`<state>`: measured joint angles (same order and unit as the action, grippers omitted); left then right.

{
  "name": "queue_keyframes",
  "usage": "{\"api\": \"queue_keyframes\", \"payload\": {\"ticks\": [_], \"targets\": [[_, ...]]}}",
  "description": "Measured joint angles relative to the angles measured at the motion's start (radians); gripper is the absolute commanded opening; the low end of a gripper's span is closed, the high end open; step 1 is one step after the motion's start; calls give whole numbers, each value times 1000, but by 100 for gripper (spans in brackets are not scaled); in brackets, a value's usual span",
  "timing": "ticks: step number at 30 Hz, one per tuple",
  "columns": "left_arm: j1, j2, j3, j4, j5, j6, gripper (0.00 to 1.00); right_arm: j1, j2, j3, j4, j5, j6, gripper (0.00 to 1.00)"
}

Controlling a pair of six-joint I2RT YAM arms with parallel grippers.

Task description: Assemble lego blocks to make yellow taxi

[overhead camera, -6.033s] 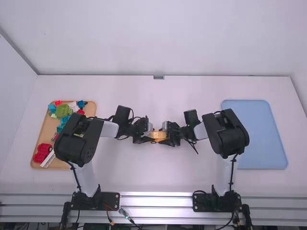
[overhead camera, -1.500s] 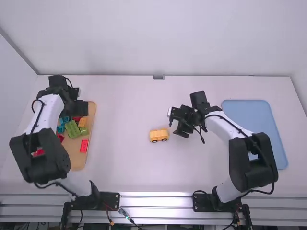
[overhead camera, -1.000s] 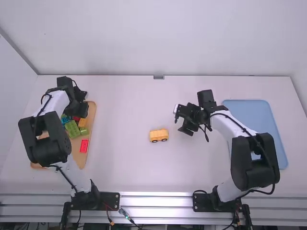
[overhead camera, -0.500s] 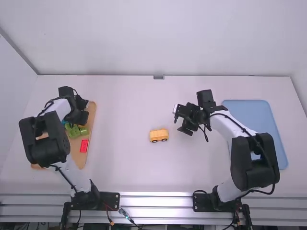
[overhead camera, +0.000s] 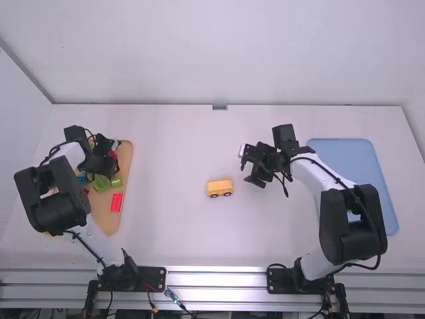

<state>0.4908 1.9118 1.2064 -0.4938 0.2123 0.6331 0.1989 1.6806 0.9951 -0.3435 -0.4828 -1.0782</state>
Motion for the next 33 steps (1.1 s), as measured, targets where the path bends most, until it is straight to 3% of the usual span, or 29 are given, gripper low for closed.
{"api": "queue_keyframes", "payload": {"ticks": [6,13,15,19,24,27,33], "targets": [[-6,-2,-46,64,-3,4,38,0,0,0,0,-5,0,99],[-4,-2,-101,118,-15,-8,41,0,0,0,0,-5,0,99],[-4,-2,-112,133,-15,-9,36,0,0,0,0,-6,-2,99],[-4,-2,-116,146,-14,-10,13,0,0,0,-1,-5,0,99],[-6,-2,-116,151,-14,-23,8,0,0,0,-1,-5,1,99],[-8,-2,-99,100,-13,-34,4,0,0,0,-1,-5,-1,99],[-18,-3,31,-130,43,-35,8,0,0,0,1,-5,0,99]]}}
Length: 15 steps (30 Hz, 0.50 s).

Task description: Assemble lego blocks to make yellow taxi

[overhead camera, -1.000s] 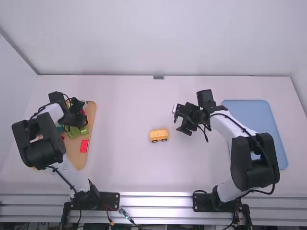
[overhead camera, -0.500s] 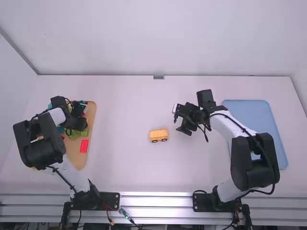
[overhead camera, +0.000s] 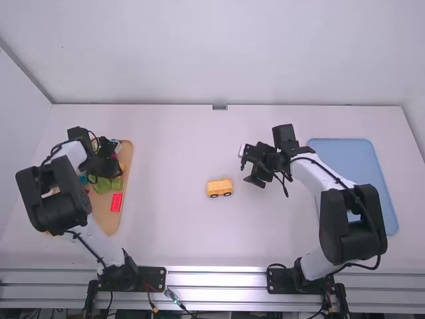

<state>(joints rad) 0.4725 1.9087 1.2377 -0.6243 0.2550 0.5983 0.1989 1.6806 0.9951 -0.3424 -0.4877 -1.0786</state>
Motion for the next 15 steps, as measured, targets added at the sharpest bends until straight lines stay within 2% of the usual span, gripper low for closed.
{"api": "queue_keyframes", "payload": {"ticks": [5,9,11,15], "targets": [[-59,-32,32,-16,12,3,3,0,0,0,4,-6,0,99],[-155,-75,21,17,8,28,2,0,0,0,16,-21,1,99],[-256,-109,-19,112,-47,18,2,0,0,0,21,-30,0,99],[-435,-165,-116,180,-130,26,2,0,0,0,26,-42,2,99]]}}
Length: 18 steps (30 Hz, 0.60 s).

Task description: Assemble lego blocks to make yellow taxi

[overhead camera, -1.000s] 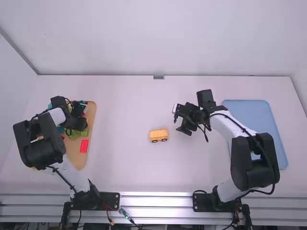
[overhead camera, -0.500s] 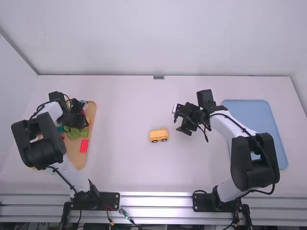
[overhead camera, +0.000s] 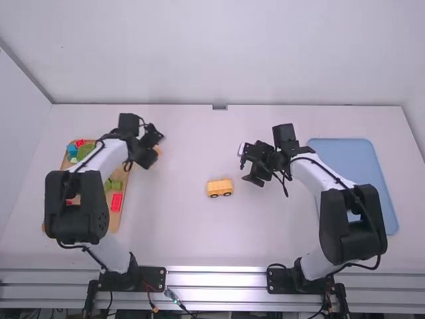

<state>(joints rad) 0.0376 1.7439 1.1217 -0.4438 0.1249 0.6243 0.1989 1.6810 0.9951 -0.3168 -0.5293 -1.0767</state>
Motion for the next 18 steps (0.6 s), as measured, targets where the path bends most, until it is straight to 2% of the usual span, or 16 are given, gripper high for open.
{"api": "queue_keyframes", "payload": {"ticks": [3,7,9,12,18], "targets": [[-119,-16,-57,-26,35,88,2,0,0,0,-1,-7,-1,99],[-204,-16,-86,-145,116,248,2,0,0,0,0,-11,-3,99],[-232,-16,-95,-145,147,307,2,0,0,0,-1,-11,0,99],[-254,-16,-97,-130,177,372,2,0,0,0,-5,-13,0,99],[-271,-17,-199,35,216,451,2,0,0,0,-23,-17,2,99]]}}
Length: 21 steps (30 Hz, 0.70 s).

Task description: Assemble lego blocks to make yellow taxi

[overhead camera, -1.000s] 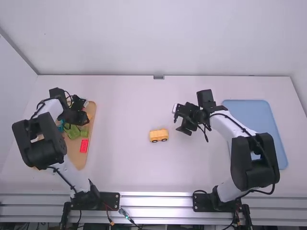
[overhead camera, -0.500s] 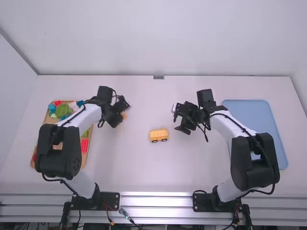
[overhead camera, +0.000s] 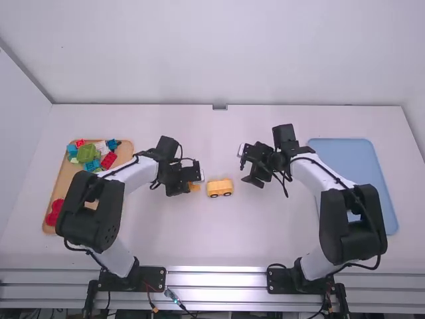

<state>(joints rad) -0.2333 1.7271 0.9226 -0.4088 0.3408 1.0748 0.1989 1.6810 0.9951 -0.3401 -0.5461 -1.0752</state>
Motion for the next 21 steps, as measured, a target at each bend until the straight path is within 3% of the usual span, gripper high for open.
{"api": "queue_keyframes", "payload": {"ticks": [9,11,14,15,16,18,19,21], "targets": [[-2,0,-91,117,-3,10,2,0,0,0,-4,-14,-2,99],[-2,0,-103,138,-3,10,6,0,0,0,-3,-21,1,99],[-2,0,-118,136,-3,10,30,0,0,0,-3,-26,1,99],[-2,0,-119,133,-3,10,34,0,0,0,-4,-27,2,99],[-2,0,-122,127,-4,13,46,0,0,0,-4,-27,3,99],[-2,0,-122,124,-2,10,61,0,0,0,-4,-28,-1,99],[-2,-1,-122,122,0,14,99,0,0,0,-4,-30,0,99],[-2,-2,-122,121,0,11,99,0,0,0,-4,-33,0,99]]}}
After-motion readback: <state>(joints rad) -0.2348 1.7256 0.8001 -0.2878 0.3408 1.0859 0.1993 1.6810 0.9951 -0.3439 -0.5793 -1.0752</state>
